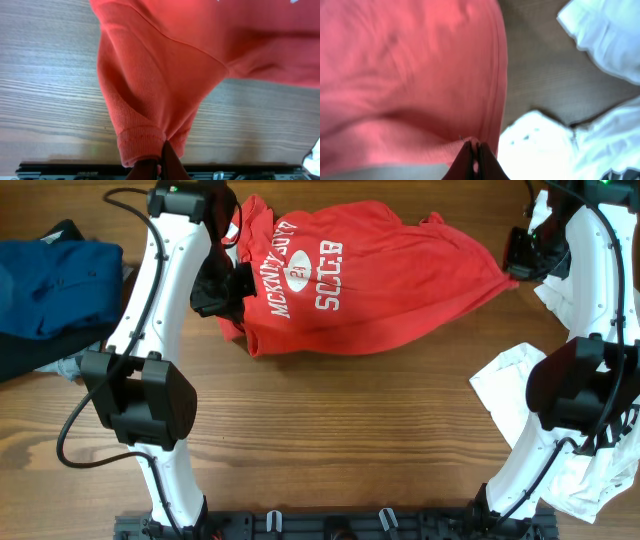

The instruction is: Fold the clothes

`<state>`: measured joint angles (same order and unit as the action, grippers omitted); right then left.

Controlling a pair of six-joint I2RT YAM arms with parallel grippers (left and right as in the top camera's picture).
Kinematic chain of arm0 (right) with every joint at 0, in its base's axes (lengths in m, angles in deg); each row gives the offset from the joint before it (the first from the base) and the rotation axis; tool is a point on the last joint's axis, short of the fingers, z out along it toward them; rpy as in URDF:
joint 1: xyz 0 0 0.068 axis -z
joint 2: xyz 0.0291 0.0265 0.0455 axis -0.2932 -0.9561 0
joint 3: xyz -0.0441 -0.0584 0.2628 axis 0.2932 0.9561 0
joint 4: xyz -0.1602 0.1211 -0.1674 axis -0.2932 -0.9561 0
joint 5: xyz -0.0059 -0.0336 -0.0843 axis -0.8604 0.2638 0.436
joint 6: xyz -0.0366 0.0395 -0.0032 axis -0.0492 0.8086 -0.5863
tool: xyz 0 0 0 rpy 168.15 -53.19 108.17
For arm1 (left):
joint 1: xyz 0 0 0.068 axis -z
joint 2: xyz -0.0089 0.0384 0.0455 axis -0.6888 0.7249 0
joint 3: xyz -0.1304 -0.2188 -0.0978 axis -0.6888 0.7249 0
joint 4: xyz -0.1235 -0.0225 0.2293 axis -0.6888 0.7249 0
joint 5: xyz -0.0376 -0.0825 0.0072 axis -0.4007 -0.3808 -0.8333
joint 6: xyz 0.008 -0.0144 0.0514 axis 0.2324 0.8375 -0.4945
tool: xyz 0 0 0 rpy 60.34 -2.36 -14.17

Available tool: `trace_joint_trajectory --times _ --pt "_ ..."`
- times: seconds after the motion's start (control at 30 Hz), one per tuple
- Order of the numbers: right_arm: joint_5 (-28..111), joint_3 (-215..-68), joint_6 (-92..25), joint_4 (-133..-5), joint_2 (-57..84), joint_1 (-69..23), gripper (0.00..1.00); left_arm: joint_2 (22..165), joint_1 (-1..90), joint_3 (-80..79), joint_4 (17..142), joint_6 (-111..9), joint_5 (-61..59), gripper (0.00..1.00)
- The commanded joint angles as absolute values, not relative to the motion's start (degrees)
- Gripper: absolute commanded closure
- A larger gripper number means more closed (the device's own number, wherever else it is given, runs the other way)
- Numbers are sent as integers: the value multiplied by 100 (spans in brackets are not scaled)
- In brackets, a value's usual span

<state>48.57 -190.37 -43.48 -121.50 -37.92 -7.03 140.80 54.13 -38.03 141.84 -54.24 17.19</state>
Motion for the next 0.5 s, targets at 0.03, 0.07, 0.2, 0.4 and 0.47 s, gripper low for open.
trace_joint_trajectory --times 0.03,0.07,0.2,0.4,0.47 --pt "4734 -19057 -4490 -12577 -3846 -727 96 14036 5468 -3711 14213 -5583 1570 96" --pt "4732 -19057 -4490 -12623 -3846 -729 96 14036 5468 -3711 14211 -5583 1570 96" --pt "4736 -19057 -4528 -12625 -3846 -733 96 14036 5596 -3676 14211 -5533 1426 96" --pt "4741 -19057 -4571 -12564 -3846 -733 96 14039 6416 -2577 13669 -5406 1376 96" --pt "4741 -19057 -4573 -12529 -3846 -733 96 14039 6504 -2146 13494 -5164 1566 96"
